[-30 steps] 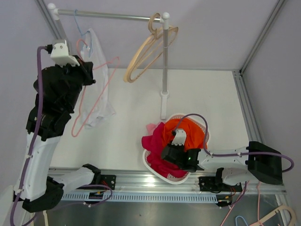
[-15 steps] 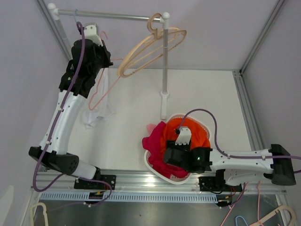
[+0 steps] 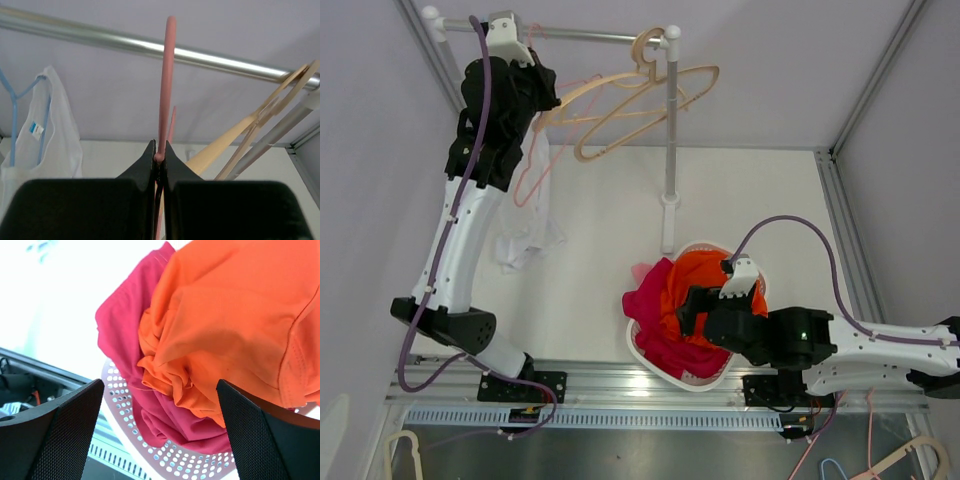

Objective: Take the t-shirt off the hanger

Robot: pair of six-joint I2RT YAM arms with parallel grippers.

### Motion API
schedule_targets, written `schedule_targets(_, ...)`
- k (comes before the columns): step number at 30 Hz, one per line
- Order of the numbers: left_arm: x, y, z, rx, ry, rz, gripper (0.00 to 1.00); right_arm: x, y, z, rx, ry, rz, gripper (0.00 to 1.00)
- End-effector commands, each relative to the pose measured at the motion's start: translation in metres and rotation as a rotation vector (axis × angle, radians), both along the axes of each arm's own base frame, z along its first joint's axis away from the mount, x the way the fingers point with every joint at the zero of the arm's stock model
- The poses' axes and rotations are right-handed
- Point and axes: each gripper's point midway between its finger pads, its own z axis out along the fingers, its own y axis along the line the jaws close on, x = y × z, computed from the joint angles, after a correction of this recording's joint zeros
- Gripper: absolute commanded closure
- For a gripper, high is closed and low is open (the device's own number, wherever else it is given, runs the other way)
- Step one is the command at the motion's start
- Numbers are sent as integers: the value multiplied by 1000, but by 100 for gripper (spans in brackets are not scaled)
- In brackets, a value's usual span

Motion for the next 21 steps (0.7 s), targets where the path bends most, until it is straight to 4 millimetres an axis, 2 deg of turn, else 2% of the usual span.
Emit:
schedule_targets(1, 15, -18, 35, 18, -160, -89, 99, 6, -6, 24, 32, -75, -11, 1)
schedule_targets(3, 31, -25, 28, 71, -172, -111, 99, 5, -8, 24, 32, -87, -8, 0)
schedule_targets(5, 38, -22, 35, 100, -188, -90, 99, 4, -10, 27, 40, -98, -2, 1)
schedule_targets(7, 45, -24, 30, 109, -164, -87, 99, 4, -14, 26, 49, -102, -7, 1)
schedule_targets(10, 36, -43, 14, 141, -115, -216, 99, 7, -19, 24, 58, -117, -23, 0)
schedule_targets(11, 33, -45, 5, 128, -82, -228, 99, 8, -20, 27, 72, -127, -23, 0)
schedule_targets(13, 29, -43, -1, 114, -55, -221, 100, 10, -20, 30, 78, -145, -24, 1)
schedule_targets(14, 21, -44, 0, 122, -62, -244, 99, 11, -20, 34, 82, -158, -19, 0)
schedule_targets(15, 19, -46, 17, 123, -135, -252, 100, 11, -19, 36, 85, -164, -14, 1)
schedule_targets(16, 20, -48, 12, 138, -143, -265, 99, 11, -18, 39, 86, -170, -7, 0)
schedule_targets(19, 18, -57, 25, 170, -216, -324, 99, 11, -18, 42, 79, -182, 4, 1)
schedule_targets(21, 23, -64, 25, 175, -228, -350, 99, 12, -19, 42, 76, -185, 3, 0)
